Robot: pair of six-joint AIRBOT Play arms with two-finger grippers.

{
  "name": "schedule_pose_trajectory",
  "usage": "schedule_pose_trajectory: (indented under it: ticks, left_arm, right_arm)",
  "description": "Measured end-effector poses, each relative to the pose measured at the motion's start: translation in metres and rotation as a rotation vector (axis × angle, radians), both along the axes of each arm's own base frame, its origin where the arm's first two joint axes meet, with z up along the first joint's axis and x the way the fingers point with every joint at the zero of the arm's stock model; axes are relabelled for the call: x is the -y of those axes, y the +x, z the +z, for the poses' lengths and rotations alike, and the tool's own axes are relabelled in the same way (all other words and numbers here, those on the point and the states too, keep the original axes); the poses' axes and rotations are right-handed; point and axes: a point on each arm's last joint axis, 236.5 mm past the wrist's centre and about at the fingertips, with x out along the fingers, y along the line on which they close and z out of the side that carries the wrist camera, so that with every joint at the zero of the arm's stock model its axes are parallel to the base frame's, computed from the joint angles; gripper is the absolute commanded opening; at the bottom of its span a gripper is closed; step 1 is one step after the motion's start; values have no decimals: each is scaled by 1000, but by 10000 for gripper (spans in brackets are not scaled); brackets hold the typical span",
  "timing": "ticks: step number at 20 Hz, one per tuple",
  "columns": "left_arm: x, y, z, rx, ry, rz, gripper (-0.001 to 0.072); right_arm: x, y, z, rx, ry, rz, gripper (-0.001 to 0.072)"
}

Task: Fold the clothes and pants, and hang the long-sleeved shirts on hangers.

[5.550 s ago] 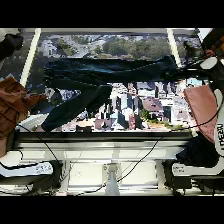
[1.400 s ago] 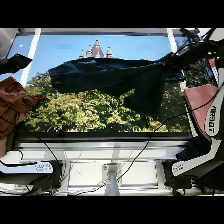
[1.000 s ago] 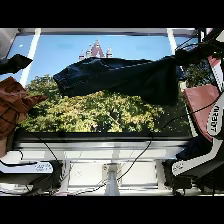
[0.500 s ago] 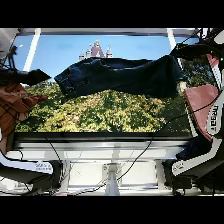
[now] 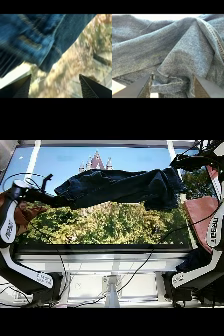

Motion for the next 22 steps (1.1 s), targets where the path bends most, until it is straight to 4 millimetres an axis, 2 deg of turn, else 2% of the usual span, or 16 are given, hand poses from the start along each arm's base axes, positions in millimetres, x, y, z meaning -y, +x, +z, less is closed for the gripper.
schedule_pose_trajectory:
  ticks: [3, 4, 6, 8, 11, 15, 18, 22]
  left_arm:
    - [15, 9, -16, 30, 25, -20, 630]
    - [18, 14, -20, 44, 37, -21, 557]
    - [23, 25, -26, 86, 61, -11, 337]
    - [30, 30, -29, 111, 75, -18, 64]
    - [41, 34, -30, 136, 84, -37, 61]
    - [48, 46, -14, 193, 83, -40, 60]
    - [51, 59, 12, 259, 71, -27, 61]
    - [53, 74, 44, 340, 64, -12, 60]
  right_arm:
    - [0, 0, 0, 1, 0, 0, 562]
    - [0, 0, 0, 1, 0, 0, 562]
    - [0, 0, 0, 0, 0, 0, 562]
    - [1, -1, 0, -2, -6, 0, 562]
    - [2, -7, -4, -30, -19, 6, 556]
    - [6, -34, -23, -165, -52, 33, 556]
    - [2, -62, -51, -309, -33, 45, 554]
    - [-28, -105, -105, -528, 81, 79, 554]
